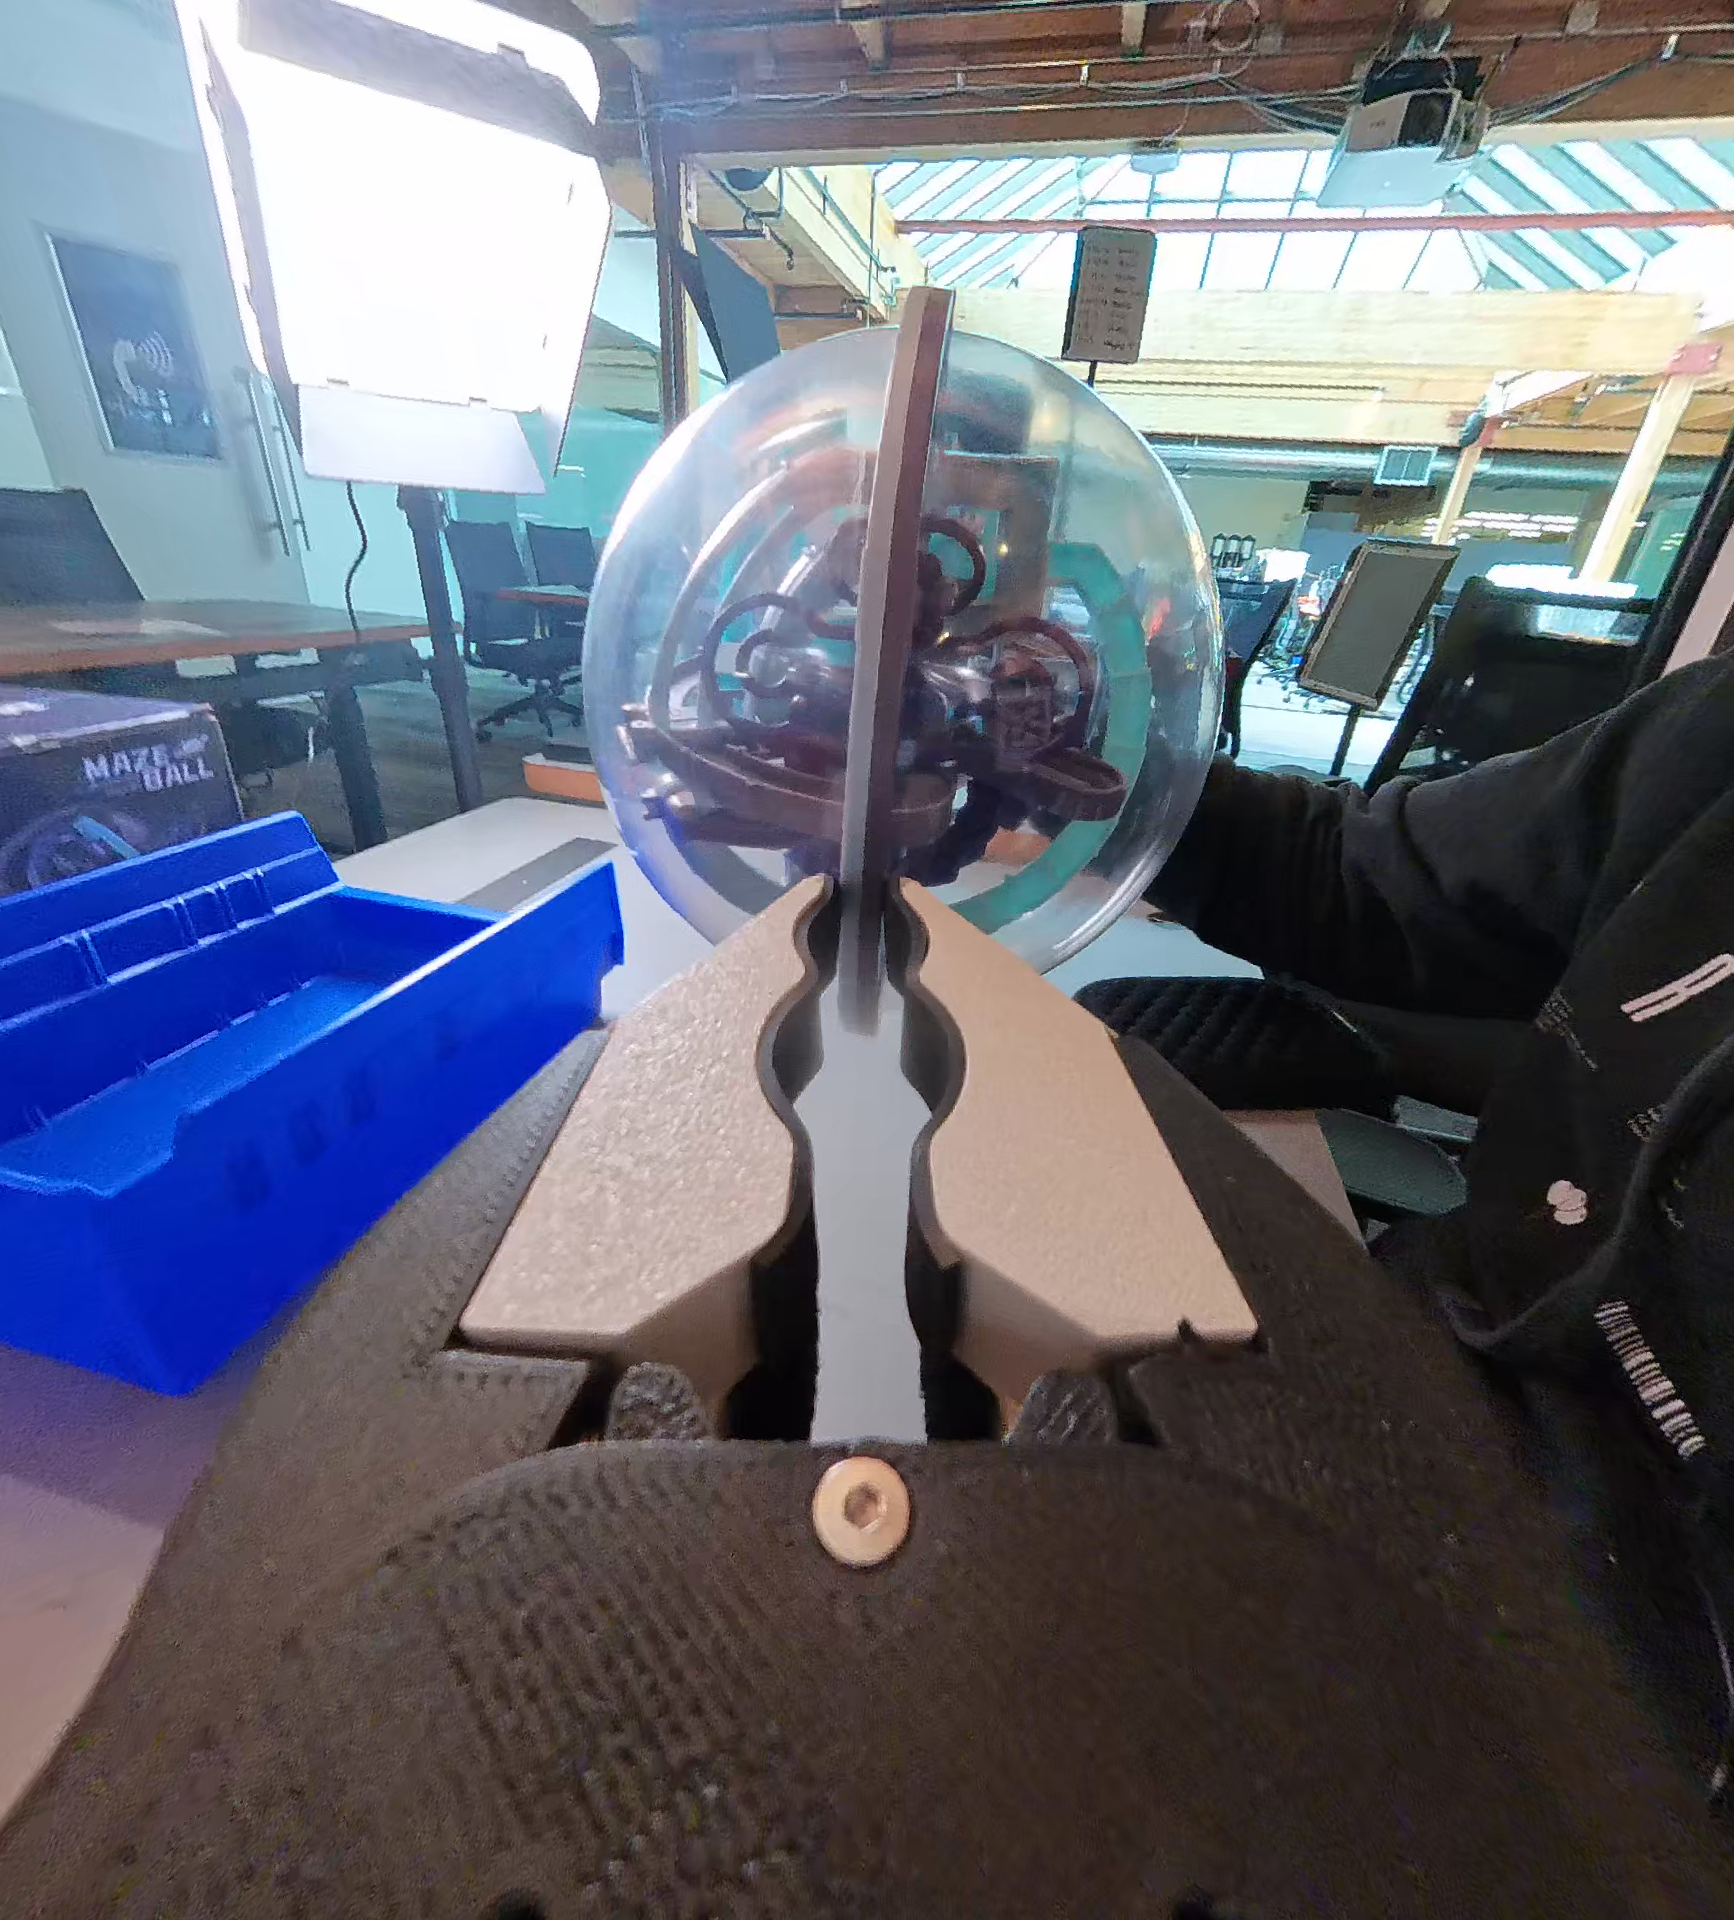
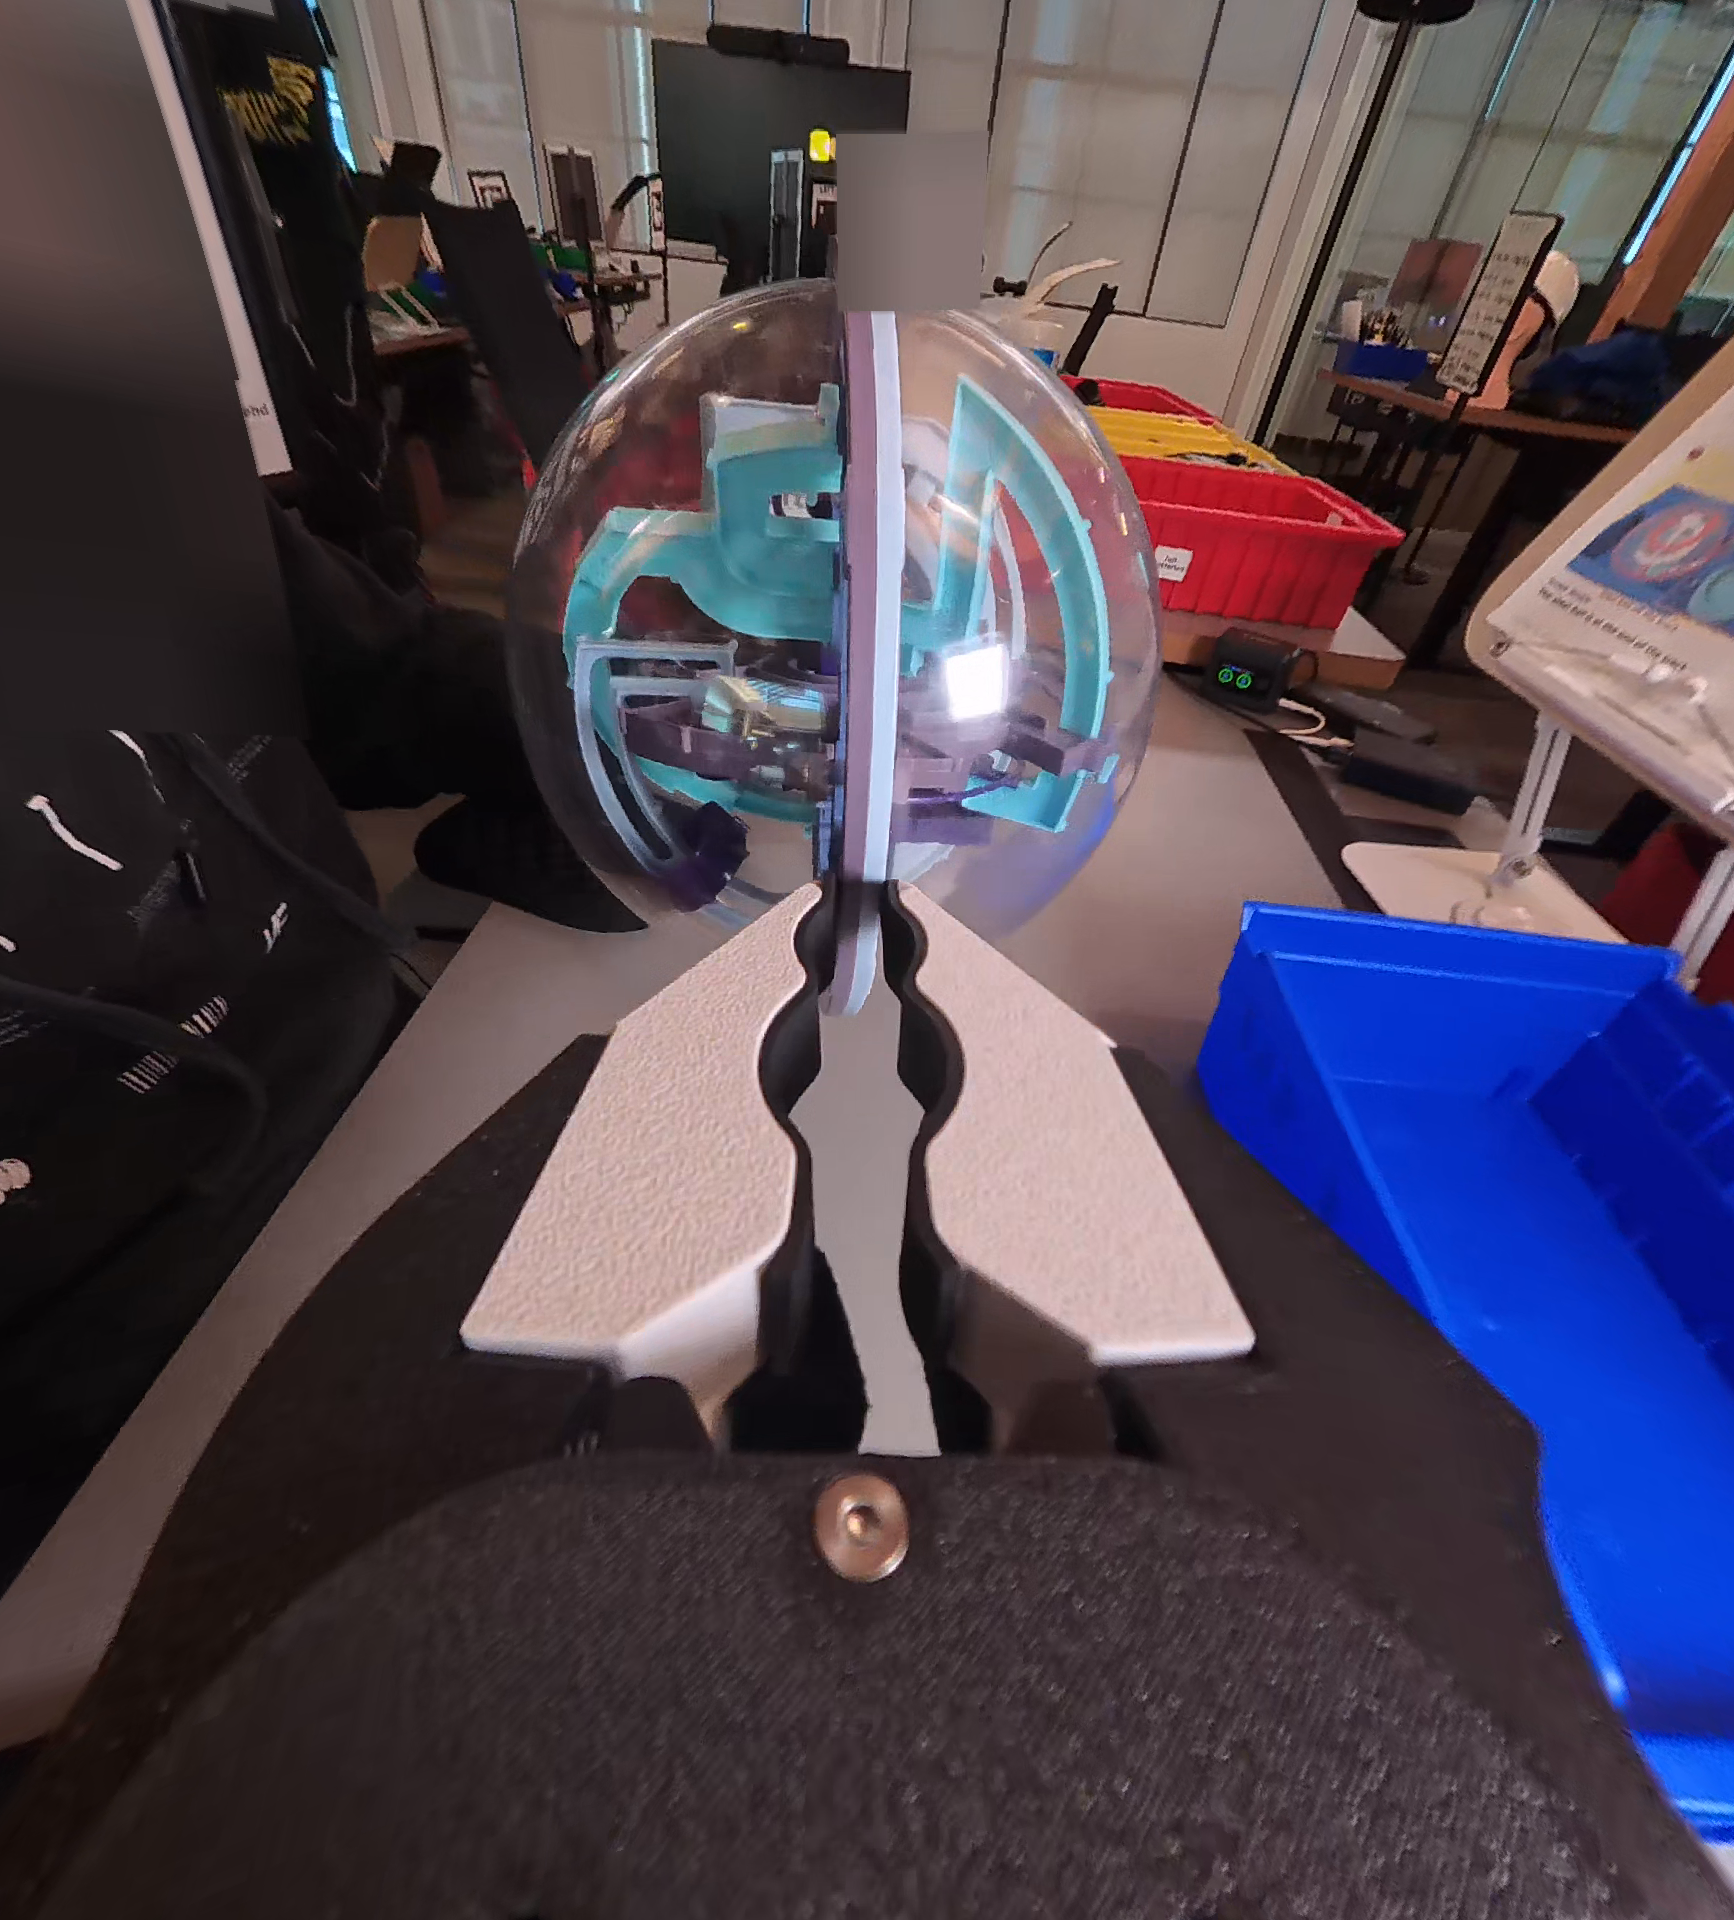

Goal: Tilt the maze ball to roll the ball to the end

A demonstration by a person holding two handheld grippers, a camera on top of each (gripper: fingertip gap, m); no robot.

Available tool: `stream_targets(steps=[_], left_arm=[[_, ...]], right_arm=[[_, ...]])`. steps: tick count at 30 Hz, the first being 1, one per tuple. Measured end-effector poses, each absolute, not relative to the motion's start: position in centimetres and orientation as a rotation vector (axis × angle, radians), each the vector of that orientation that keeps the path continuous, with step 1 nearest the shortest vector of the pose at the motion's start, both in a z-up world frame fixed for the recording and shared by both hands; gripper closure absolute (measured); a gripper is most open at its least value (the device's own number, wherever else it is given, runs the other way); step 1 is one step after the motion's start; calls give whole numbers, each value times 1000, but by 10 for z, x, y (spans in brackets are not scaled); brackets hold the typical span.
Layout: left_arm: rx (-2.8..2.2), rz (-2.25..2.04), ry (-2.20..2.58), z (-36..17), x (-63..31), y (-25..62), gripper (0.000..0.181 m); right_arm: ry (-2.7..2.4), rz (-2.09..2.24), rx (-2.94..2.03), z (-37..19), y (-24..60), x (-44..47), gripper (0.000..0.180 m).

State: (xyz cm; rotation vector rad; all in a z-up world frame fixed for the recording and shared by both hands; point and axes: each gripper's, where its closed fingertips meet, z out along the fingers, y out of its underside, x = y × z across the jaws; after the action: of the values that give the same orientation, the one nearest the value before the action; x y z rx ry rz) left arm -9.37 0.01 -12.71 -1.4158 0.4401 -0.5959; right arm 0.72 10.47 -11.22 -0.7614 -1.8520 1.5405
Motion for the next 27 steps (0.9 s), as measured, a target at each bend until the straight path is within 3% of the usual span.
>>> stream_targets(steps=[15, 27], left_arm=[[-1344, -438, 579, -46, -77, -16, 174], [-1492, -650, 464, -88, -62, -20, 174]], right_arm=[[-1767, 1411, -650, -61, 85, 28, 174], [-1810, 1498, -807, -110, 73, 48, 174]])
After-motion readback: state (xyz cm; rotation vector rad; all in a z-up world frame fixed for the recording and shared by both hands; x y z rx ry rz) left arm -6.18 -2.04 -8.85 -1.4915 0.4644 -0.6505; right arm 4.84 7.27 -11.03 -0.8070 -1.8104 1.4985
